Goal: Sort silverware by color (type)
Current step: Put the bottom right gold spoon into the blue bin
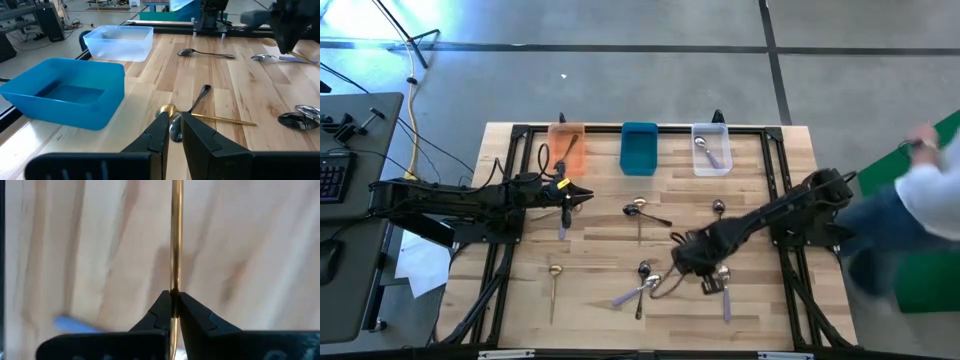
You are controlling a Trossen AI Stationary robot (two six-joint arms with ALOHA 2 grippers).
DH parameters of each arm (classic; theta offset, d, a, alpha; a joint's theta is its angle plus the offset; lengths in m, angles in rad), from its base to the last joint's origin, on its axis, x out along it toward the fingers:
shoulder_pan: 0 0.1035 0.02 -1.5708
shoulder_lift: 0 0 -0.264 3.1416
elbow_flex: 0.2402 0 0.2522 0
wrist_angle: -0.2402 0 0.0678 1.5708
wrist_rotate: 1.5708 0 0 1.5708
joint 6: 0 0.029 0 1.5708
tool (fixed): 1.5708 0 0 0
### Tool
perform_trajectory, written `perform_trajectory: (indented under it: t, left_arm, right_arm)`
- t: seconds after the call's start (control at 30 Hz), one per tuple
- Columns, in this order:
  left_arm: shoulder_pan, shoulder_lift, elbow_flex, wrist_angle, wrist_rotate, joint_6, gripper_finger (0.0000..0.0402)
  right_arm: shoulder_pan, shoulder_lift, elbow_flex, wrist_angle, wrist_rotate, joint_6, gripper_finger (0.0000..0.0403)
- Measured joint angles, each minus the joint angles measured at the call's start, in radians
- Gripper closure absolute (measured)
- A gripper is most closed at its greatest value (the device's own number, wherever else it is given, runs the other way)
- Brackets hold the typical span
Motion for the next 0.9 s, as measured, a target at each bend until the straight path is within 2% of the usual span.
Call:
perform_trajectory:
  t: [0.13,0.27,0.37,0.47,0.6,0.73,0.9]
  left_arm:
    - [0.000,0.000,0.000,0.004,0.000,0.005,0.0362]
    - [0.000,0.000,0.000,0.010,0.000,0.009,0.0362]
    - [0.001,0.000,0.000,0.020,-0.017,0.010,0.0362]
    - [0.001,0.000,0.000,0.047,-0.054,0.011,0.0362]
    - [0.001,0.000,0.000,0.063,-0.137,0.011,0.0362]
    - [0.001,0.000,0.000,0.062,-0.230,0.016,0.0362]
    - [0.004,0.000,0.000,0.062,-0.327,0.038,0.0362]
  right_arm:
    - [-0.113,0.000,0.043,0.041,0.012,-0.098,0.0392]
    - [-0.253,0.000,0.053,0.149,0.014,-0.111,0.0392]
    - [-0.366,0.000,0.053,0.249,0.015,-0.024,0.0392]
    - [-0.478,0.000,0.053,0.357,0.050,0.143,0.0392]
    - [-0.603,0.000,0.075,0.413,0.054,0.232,0.0392]
    - [-0.694,0.021,0.166,0.417,0.045,0.258,0.0392]
    - [-0.788,0.118,0.338,0.385,-0.036,0.280,0.0392]
